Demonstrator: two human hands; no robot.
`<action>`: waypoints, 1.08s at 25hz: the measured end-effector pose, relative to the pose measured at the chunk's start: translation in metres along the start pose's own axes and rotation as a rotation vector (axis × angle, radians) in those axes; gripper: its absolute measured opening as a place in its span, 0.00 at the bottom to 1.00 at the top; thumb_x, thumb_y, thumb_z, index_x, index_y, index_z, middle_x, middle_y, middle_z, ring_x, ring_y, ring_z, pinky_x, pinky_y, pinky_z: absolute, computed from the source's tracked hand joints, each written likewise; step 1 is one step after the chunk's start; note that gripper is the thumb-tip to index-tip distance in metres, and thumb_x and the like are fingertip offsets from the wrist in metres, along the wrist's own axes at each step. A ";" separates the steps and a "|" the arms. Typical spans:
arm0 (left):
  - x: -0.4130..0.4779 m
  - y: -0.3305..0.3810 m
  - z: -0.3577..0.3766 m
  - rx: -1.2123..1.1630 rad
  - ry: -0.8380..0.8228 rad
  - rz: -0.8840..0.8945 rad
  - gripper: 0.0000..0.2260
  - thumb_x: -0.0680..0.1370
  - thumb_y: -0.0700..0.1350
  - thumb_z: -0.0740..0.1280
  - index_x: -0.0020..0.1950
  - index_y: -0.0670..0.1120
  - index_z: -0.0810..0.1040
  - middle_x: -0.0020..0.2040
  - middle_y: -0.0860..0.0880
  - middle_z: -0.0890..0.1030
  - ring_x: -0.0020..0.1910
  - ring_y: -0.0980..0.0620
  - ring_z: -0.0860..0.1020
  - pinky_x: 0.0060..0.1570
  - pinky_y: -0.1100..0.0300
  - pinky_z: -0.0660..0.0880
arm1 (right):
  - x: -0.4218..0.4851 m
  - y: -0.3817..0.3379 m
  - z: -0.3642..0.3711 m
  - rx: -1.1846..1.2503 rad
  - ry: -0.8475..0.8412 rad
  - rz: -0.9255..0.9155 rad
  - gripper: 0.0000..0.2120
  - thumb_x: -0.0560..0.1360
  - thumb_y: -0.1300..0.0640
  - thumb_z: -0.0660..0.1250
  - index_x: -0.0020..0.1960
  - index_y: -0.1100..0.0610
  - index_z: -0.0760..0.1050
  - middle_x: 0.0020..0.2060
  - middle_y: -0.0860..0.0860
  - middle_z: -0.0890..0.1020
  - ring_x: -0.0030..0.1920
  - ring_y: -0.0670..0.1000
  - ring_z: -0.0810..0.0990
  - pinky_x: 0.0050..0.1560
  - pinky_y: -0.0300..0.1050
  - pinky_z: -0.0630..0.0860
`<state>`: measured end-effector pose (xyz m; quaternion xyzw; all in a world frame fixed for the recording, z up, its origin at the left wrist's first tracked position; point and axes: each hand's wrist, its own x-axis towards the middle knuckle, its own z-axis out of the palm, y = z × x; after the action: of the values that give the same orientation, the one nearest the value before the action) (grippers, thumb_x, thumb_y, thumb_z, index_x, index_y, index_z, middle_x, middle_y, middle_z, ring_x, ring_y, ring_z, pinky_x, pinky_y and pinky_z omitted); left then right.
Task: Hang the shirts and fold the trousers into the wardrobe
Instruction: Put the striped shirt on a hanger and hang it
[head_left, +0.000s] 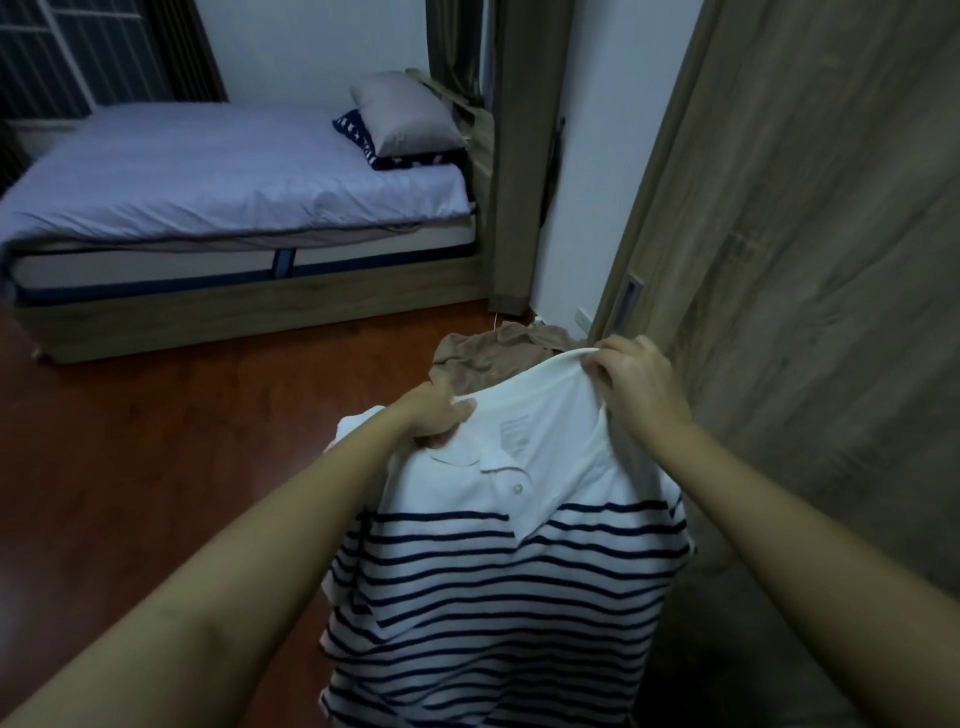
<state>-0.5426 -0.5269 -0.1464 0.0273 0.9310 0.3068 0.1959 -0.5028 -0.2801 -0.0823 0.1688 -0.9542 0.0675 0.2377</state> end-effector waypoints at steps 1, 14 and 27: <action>0.002 0.002 -0.001 -0.026 -0.087 -0.033 0.14 0.77 0.56 0.62 0.51 0.46 0.72 0.47 0.37 0.79 0.34 0.47 0.76 0.33 0.60 0.73 | -0.004 0.000 -0.003 0.004 0.025 -0.017 0.09 0.68 0.71 0.69 0.44 0.61 0.81 0.44 0.56 0.82 0.40 0.60 0.75 0.39 0.45 0.71; -0.134 0.043 -0.048 0.449 0.521 0.275 0.09 0.78 0.45 0.65 0.55 0.44 0.78 0.52 0.43 0.79 0.52 0.42 0.76 0.43 0.57 0.67 | -0.050 -0.023 -0.087 -0.039 -0.182 0.230 0.14 0.74 0.68 0.57 0.57 0.59 0.59 0.41 0.60 0.75 0.43 0.63 0.76 0.39 0.51 0.72; -0.383 0.191 0.005 -0.166 1.151 0.744 0.09 0.79 0.37 0.58 0.52 0.37 0.76 0.49 0.36 0.80 0.48 0.39 0.77 0.44 0.57 0.65 | -0.224 -0.058 -0.363 0.008 0.202 0.318 0.12 0.62 0.49 0.57 0.31 0.57 0.71 0.35 0.64 0.80 0.41 0.65 0.78 0.36 0.46 0.66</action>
<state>-0.2009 -0.4353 0.0945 0.1627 0.7889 0.3895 -0.4465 -0.1399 -0.1933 0.1326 0.0090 -0.9398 0.1249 0.3181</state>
